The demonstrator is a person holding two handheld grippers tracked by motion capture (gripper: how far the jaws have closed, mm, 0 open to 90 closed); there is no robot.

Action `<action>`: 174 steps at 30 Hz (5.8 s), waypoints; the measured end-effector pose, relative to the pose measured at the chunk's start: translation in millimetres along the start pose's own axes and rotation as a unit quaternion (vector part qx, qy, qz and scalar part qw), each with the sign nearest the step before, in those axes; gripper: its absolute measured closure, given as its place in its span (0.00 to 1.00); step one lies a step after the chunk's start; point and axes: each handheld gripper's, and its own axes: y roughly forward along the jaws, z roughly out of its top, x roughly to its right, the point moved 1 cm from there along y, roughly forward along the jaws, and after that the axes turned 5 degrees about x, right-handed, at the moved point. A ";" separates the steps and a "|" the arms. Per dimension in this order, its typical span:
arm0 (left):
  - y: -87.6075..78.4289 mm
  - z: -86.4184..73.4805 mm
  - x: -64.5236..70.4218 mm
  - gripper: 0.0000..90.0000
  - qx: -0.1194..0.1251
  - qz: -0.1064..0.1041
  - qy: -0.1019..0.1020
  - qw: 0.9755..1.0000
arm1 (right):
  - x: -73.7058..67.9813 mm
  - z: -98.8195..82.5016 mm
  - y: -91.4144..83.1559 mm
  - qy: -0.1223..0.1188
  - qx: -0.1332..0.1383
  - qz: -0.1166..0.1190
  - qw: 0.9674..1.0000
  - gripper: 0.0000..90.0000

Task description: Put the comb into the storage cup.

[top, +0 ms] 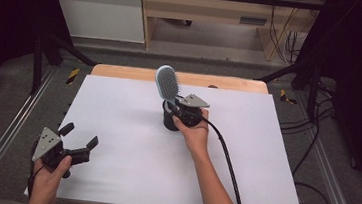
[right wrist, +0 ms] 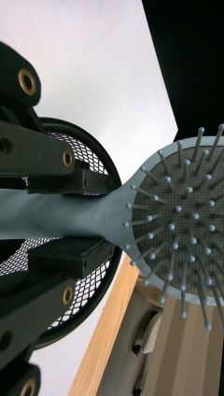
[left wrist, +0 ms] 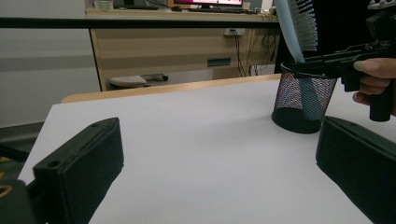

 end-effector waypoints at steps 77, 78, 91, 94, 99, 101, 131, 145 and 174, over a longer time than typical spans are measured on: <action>0.9 -0.3 0.7 0.01 -0.001 0.000 0.002 1.000 | 12.0 32.4 -36.9 0.054 -0.008 -0.001 0.998 0.10; 0.9 -0.3 0.7 0.01 -0.001 0.000 0.002 1.000 | 12.3 33.0 -38.2 0.056 -0.009 0.000 0.998 0.10; 1.8 -0.7 1.3 0.01 -0.004 0.000 0.004 1.000 | 20.4 33.6 -59.0 0.045 -0.007 -0.014 0.999 0.07; 2.1 -0.8 1.7 0.01 -0.003 0.000 0.004 1.000 | 22.1 35.1 -65.1 0.039 -0.004 -0.014 0.999 0.07; 2.6 -1.0 2.3 0.01 -0.004 -0.001 0.004 1.000 | 26.2 37.6 -75.8 0.038 -0.002 -0.017 0.999 0.06; 2.7 -1.1 2.4 0.01 -0.005 -0.001 0.006 1.000 | 27.6 38.1 -80.1 0.038 -0.002 -0.018 0.999 0.06; -0.9 -1.0 0.5 0.01 -0.004 0.006 0.007 1.000 | 53.2 42.5 -156.6 0.050 0.039 -0.041 0.997 0.04; -5.1 -0.7 -3.7 0.01 0.001 0.014 0.004 1.000 | 72.0 24.6 -198.4 0.043 0.045 -0.064 0.996 0.05; -8.6 -2.0 -8.4 0.01 0.006 0.021 -0.009 1.000 | 86.3 -25.3 -260.3 0.021 0.064 -0.104 0.992 0.04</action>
